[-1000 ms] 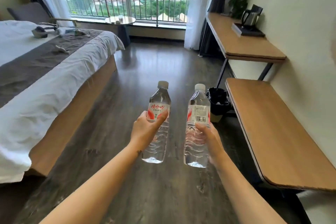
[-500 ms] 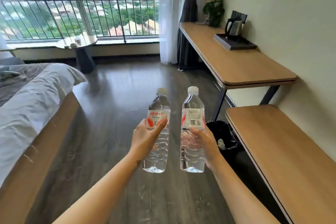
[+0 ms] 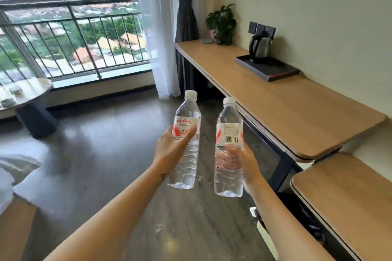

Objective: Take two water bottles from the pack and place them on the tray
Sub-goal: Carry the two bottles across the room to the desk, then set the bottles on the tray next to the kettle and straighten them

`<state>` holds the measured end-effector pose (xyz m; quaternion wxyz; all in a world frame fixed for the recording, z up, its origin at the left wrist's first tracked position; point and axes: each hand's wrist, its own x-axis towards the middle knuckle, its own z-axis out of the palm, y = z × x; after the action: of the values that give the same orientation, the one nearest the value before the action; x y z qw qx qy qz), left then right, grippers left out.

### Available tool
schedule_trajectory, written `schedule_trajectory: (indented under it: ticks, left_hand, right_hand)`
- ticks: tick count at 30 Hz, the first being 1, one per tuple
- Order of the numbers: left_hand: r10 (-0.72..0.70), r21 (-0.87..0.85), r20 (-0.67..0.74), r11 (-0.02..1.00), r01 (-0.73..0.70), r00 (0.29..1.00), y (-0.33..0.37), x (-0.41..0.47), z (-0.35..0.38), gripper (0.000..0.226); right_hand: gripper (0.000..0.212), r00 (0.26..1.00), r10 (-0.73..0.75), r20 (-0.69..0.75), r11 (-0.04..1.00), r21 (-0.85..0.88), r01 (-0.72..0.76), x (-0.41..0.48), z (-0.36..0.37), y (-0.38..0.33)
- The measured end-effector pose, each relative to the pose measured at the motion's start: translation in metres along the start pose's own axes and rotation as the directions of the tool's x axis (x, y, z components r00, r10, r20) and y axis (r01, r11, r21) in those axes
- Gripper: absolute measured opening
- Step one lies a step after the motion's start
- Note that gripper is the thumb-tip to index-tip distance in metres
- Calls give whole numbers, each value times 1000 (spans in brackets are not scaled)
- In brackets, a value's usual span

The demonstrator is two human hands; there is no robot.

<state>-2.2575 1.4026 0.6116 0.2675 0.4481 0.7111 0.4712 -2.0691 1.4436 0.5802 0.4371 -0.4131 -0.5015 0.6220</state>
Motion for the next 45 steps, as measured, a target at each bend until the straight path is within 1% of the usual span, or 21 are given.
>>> schedule_trajectory:
  ticks: [1, 3, 5, 7, 10, 12, 14, 16, 18, 22, 26, 29, 32, 33, 35, 37, 40, 43, 45]
  left_hand:
    - [27, -2, 28, 1000, -27, 999, 4, 37, 1, 65]
    - [66, -31, 87, 997, -64, 994, 15, 101, 9, 63]
    - [69, -66, 175, 996, -58, 982, 29, 162, 29, 64]
    - [74, -88, 260, 995, -52, 963, 43, 221, 59, 64]
    - [114, -131, 381, 989, -68, 918, 62, 296, 108, 62]
    - [126, -161, 447, 985, -58, 885, 69, 346, 144, 63]
    - [133, -174, 485, 983, -54, 864, 76, 393, 178, 63]
    - [146, -154, 514, 985, -76, 845, 86, 447, 215, 56]
    - [145, -131, 545, 988, -87, 826, 99, 494, 245, 50]
    - [128, -131, 592, 989, -62, 795, 130, 582, 304, 53]
    - [124, -129, 639, 990, -53, 759, 149, 654, 360, 57]
    - [137, -123, 700, 990, -71, 701, 160, 703, 407, 56]
    - [197, -123, 775, 979, -162, 601, 168, 752, 457, 53]
    - [216, -126, 791, 973, -194, 573, 171, 765, 471, 52]
    - [233, -128, 824, 965, -231, 517, 178, 798, 503, 54]
    - [240, -143, 855, 961, -236, 460, 182, 821, 532, 58]
    - [240, -164, 889, 962, -220, 389, 185, 840, 566, 63]
    - [256, -198, 904, 960, -196, 341, 186, 847, 593, 66]
    - [276, -228, 911, 957, -181, 306, 184, 849, 614, 65]
  right_hand:
    - [28, 999, -9, -39, 1000, 12, 10, 28, 7, -5]
    - [32, 993, -19, -114, 999, 34, 23, 75, 15, -16]
    - [30, 979, -29, -200, 999, 37, 37, 121, 10, -29]
    - [24, 958, -64, -279, 997, 19, 72, 167, -4, -41]
    - [26, 915, -118, -386, 993, -17, 121, 234, -32, -48]
    - [26, 889, -133, -438, 989, -7, 145, 285, -56, -44]
    - [32, 867, -141, -477, 986, 6, 164, 335, -78, -40]
    - [37, 843, -138, -520, 986, 6, 165, 390, -102, -42]
    - [34, 819, -125, -560, 987, 15, 161, 436, -120, -48]
    - [25, 781, -84, -619, 992, 19, 122, 524, -156, -68]
    - [17, 742, -70, -667, 994, 14, 106, 593, -185, -84]
    - [22, 707, -50, -705, 997, 4, 75, 641, -208, -89]
    - [42, 655, -33, -755, 998, 4, 55, 692, -230, -90]
    - [46, 641, -19, -767, 999, 15, 48, 705, -235, -91]
    - [47, 590, 13, -808, 998, 43, 38, 736, -248, -91]
    - [47, 553, 20, -833, 999, 43, 28, 760, -260, -92]
    - [52, 533, 41, -845, 999, 35, -20, 785, -278, -97]
    - [40, 528, 55, -848, 998, 43, -35, 799, -301, -98]
    - [49, 528, 67, -846, 998, 59, -32, 806, -319, -96]
